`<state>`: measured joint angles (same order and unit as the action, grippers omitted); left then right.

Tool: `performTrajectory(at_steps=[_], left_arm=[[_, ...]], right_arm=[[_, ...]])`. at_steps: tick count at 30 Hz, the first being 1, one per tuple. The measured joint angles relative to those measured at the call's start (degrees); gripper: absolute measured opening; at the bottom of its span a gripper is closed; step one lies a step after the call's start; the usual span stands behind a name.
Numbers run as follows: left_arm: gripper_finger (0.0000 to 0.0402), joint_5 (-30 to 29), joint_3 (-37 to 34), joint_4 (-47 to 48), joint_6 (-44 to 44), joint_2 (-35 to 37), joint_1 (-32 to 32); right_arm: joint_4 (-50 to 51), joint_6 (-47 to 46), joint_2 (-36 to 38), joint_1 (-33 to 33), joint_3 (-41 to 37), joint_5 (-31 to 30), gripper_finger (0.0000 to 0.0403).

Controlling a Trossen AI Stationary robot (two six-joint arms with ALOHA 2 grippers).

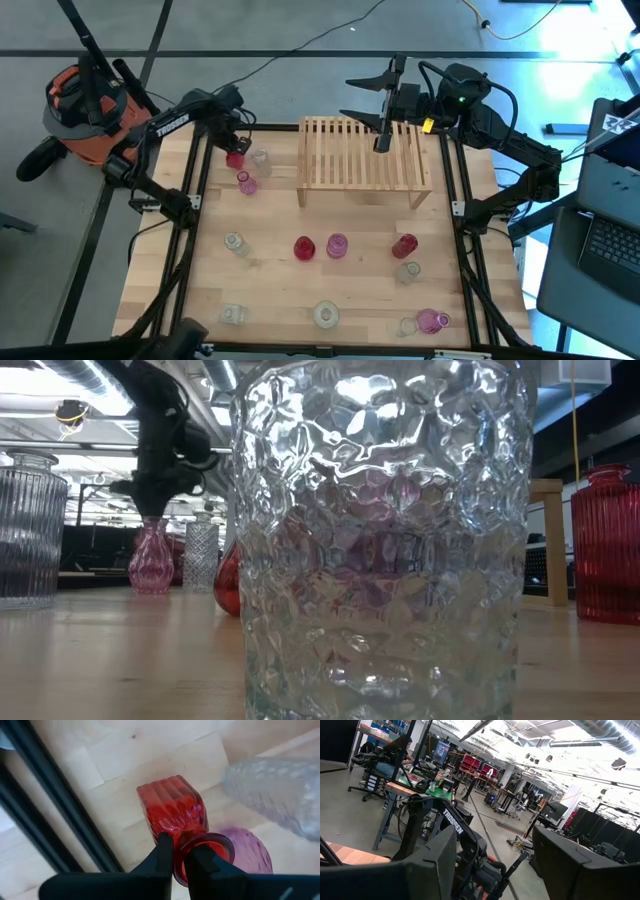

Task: Sort vases onto shelf
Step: Put the top right red vase on the shelf

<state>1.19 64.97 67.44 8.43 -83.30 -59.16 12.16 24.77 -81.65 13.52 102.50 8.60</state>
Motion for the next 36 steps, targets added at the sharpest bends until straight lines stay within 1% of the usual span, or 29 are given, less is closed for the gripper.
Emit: performTrajectory(at_steps=[5,7,11,14,18,21,25,28,30,34,36], left_arm=[[0.0018,0.9,0.1,2.5,1.8,6.3,1.0],[0.0018,1.5,1.5,4.2,3.0,9.0,2.1],[0.0018,3.3,6.7,5.6,6.8,13.3,5.5],[0.0018,3.8,12.9,6.2,10.3,15.0,8.6],[0.0017,3.7,22.6,5.5,14.4,14.8,13.6],[0.0017,3.5,29.2,2.4,16.8,14.0,17.7],[0.0017,-1.1,35.6,-1.0,18.2,11.7,23.9],[0.0017,-4.3,38.3,-2.5,18.3,9.5,27.7],[0.0017,-5.1,39.0,-4.0,18.5,7.9,29.8],[0.0017,-6.4,39.2,-10.7,19.5,5.1,34.0],[0.0017,-7.1,39.3,-14.0,19.5,4.0,35.7]], right_arm=[[0.0,0.0,0.0,0.0,0.0,0.0,0.0209],[0.4,0.1,0.0,0.0,0.0,0.0,0.0209],[3.7,2.6,0.0,0.0,0.0,-0.1,0.0209],[6.6,3.9,-0.1,0.0,0.0,-0.1,0.0209],[9.3,4.2,-1.1,0.0,0.0,-0.5,0.0209],[11.1,4.2,-2.1,0.0,0.0,-2.1,0.0209],[12.6,4.0,-3.7,0.0,0.0,-3.3,0.0212],[12.3,4.0,-4.8,0.0,0.0,-4.1,0.0231],[12.3,4.0,-5.3,0.0,0.0,-4.6,0.0248],[12.5,5.0,-6.3,0.0,0.0,-8.6,0.0279],[12.9,5.6,-6.6,0.0,0.0,-9.7,0.0290]])
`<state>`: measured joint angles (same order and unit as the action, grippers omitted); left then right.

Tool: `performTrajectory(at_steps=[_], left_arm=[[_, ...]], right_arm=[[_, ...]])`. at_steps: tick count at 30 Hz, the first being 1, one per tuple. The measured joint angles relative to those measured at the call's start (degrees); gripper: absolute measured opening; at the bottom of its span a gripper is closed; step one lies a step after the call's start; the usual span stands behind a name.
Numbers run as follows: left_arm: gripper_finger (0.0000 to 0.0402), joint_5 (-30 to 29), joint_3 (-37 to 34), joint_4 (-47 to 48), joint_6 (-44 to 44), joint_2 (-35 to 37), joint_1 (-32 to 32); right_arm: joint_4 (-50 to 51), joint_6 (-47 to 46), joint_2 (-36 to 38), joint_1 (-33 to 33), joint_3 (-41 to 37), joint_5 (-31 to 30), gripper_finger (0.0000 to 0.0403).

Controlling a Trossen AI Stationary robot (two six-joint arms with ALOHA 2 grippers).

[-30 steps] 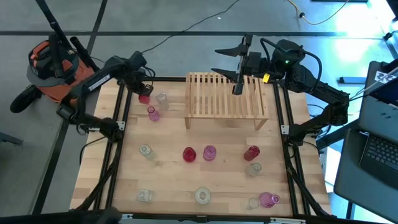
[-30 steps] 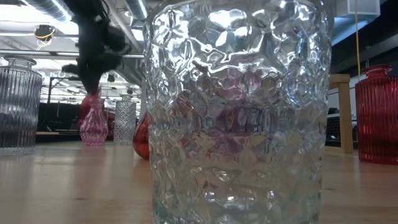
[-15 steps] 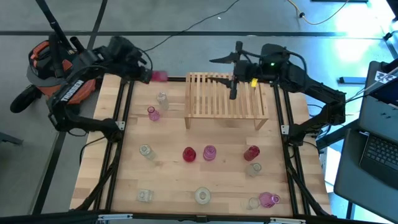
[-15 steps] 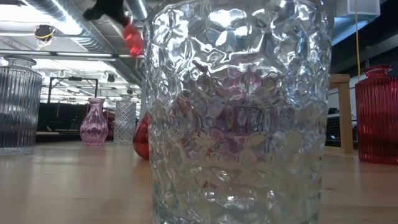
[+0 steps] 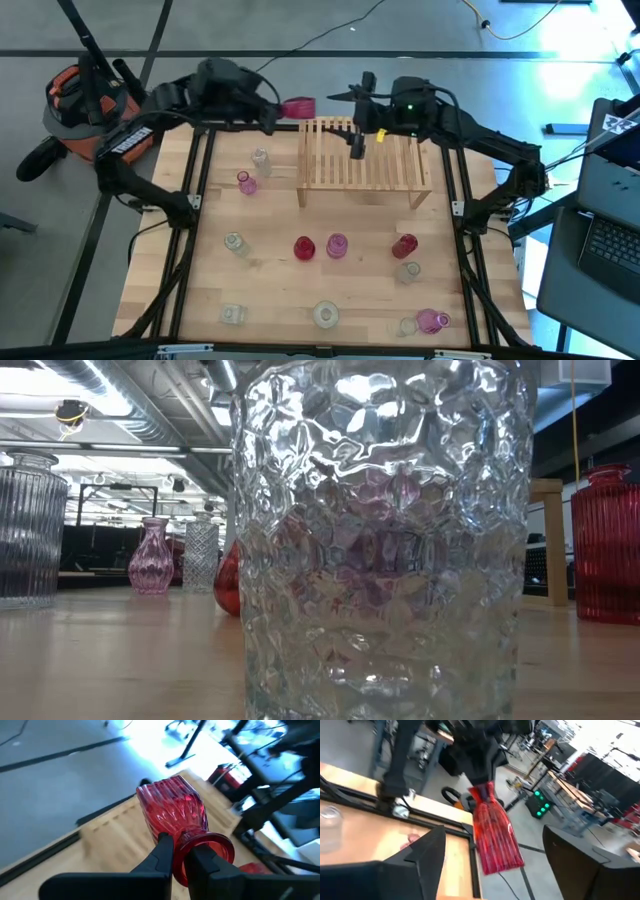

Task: Sort vases onto shelf
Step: Put the top right red vase on the shelf

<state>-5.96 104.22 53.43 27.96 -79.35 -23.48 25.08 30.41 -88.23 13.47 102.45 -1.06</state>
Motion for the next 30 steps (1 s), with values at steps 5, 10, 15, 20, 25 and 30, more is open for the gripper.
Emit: performTrajectory(at_steps=[5,10,15,20,25,30], left_arm=[[0.0017,0.1,0.0,-4.2,0.1,-2.2,2.1],[0.0017,0.6,0.0,-5.2,0.4,-3.4,3.8],[0.0017,-0.2,0.2,-8.7,0.5,-4.2,5.5],[0.0017,-4.5,0.1,-9.4,0.5,-5.4,7.3],[0.0017,-6.2,0.1,-9.5,0.2,-6.0,8.2],[0.0017,-5.1,0.1,-9.9,-1.5,-6.2,8.8]], right_arm=[[2.7,4.0,-1.1,0.0,0.0,-3.0,0.0303],[3.4,7.0,-1.7,-0.3,0.0,-2.8,0.0301],[3.6,10.4,-3.1,-1.3,0.0,-4.0,0.0300],[4.0,14.9,-4.7,-3.3,0.1,-10.9,0.0300],[3.9,15.4,-5.7,-4.6,0.1,-18.8,0.0295],[4.1,15.3,-6.3,-4.5,0.0,-19.4,0.0265]])
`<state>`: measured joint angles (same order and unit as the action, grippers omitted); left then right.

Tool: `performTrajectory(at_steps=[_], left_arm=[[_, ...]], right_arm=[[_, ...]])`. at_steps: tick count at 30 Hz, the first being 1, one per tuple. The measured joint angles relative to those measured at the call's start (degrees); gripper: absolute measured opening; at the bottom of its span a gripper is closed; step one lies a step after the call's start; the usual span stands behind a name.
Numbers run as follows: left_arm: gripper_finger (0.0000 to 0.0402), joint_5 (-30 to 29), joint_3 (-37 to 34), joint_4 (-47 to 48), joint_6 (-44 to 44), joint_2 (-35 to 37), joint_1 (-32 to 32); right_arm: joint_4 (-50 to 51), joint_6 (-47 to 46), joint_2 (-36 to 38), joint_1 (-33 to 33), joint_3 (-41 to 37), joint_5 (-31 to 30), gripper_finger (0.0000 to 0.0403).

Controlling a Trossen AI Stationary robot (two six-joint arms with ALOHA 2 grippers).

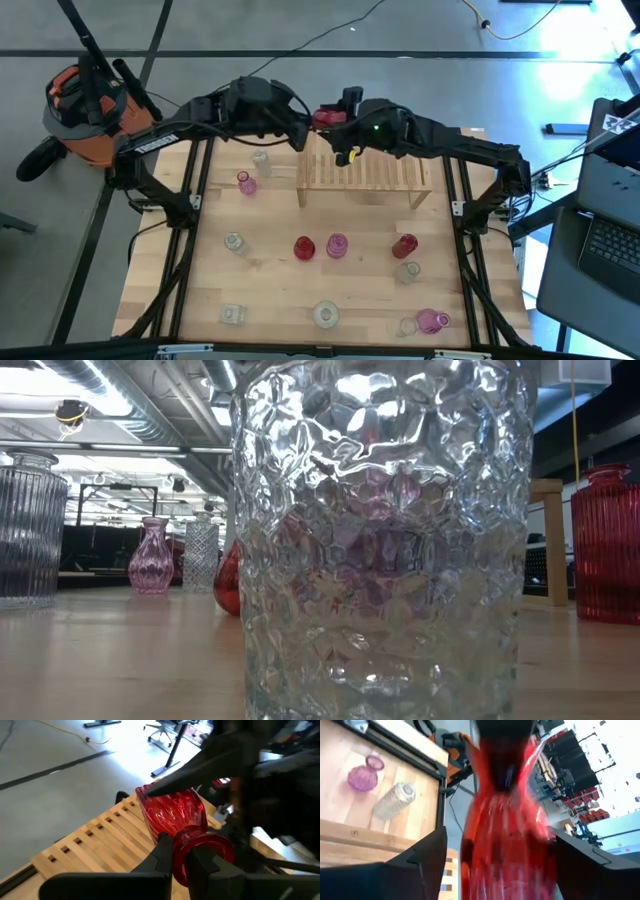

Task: Sort vases onto shelf
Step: Put the top right red vase on the shelf

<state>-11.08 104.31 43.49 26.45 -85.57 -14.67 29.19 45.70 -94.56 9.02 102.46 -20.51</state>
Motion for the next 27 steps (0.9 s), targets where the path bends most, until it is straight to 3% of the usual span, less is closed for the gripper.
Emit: performTrajectory(at_steps=[8,13,27], left_arm=[[0.0017,-0.5,0.0,0.5,-1.3,0.0,1.3],[0.0029,-1.0,0.0,0.6,-1.6,0.0,1.3],[0.0145,0.8,-0.1,2.3,-6.3,0.1,1.3]], right_arm=[[0.3,-0.3,-0.4,0.0,0.0,-0.5,0.0184],[0.7,-0.4,-0.4,0.0,0.0,0.2,0.0184],[4.6,-5.8,-0.4,0.0,0.0,3.9,0.0184]])
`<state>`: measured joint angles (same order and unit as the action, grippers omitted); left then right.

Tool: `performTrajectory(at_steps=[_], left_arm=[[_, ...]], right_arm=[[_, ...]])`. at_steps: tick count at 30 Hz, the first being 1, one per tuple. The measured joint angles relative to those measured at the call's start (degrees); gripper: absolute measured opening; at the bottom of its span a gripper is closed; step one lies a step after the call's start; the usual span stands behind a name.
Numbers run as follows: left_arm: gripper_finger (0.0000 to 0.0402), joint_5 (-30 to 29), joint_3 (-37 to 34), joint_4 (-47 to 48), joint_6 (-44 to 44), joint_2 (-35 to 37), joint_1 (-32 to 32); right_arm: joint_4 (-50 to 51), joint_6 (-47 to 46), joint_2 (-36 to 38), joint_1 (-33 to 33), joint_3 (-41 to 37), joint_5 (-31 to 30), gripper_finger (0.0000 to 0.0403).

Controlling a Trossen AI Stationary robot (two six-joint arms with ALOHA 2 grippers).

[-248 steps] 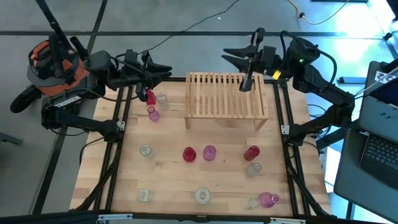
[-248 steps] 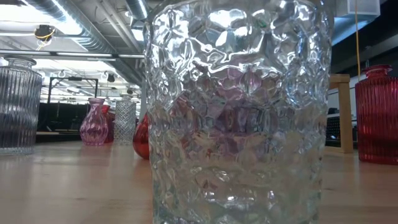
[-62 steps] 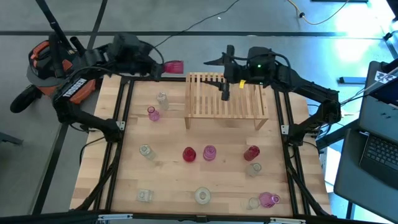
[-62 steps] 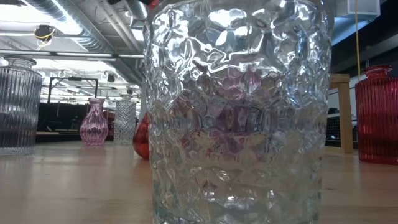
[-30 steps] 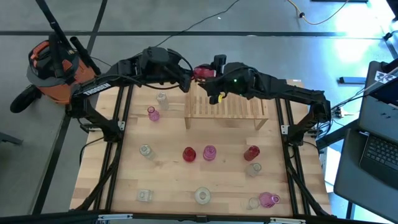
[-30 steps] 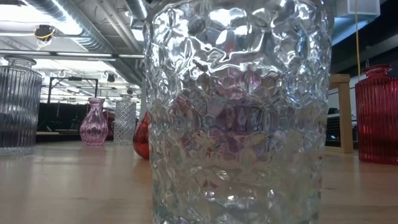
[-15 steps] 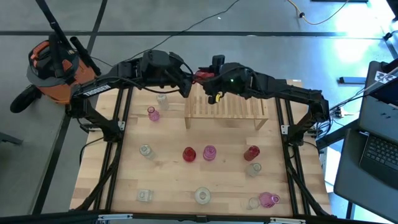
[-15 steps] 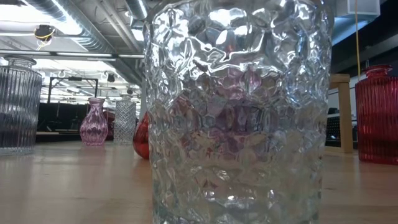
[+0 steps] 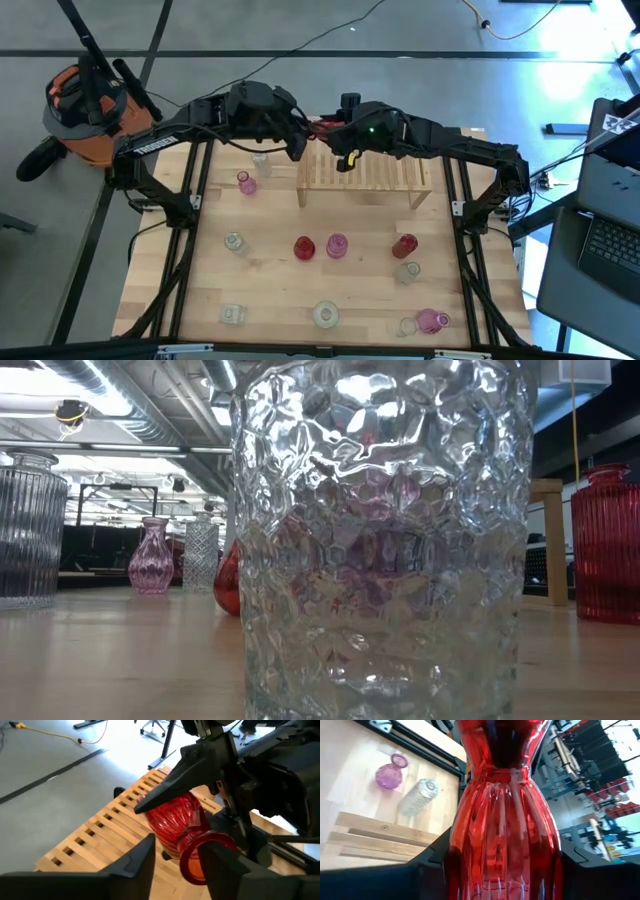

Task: Sort vases onto shelf
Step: Put the top right red vase on the shelf

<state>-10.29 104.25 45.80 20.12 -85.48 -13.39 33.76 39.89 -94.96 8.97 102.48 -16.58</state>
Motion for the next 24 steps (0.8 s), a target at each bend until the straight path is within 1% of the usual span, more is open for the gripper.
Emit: performTrajectory(at_steps=[5,10,12,15,17,24], left_arm=[[0.0181,-1.8,0.0,1.7,-2.5,2.1,-0.1],[0.0189,-2.8,0.0,1.5,-2.7,5.8,-1.5],[0.0189,-2.7,0.0,1.8,-2.7,7.4,-2.0],[0.0190,-3.3,0.0,3.0,-2.8,9.6,-2.8],[0.0190,-4.1,0.0,3.9,-3.1,10.6,-3.2],[0.0190,-4.2,0.0,11.1,-3.8,11.3,-4.0]], right_arm=[[1.0,-3.6,0.2,0.0,0.0,2.7,0.0184],[1.5,-4.3,1.2,0.0,0.0,4.6,0.0184],[1.3,-6.7,2.1,0.7,0.0,7.5,0.0184],[0.3,-9.6,3.6,2.4,0.0,13.5,0.0184],[0.2,-10.2,4.6,4.0,0.0,16.3,0.0184],[-0.3,-14.1,6.8,11.2,-0.7,25.9,0.0184]])
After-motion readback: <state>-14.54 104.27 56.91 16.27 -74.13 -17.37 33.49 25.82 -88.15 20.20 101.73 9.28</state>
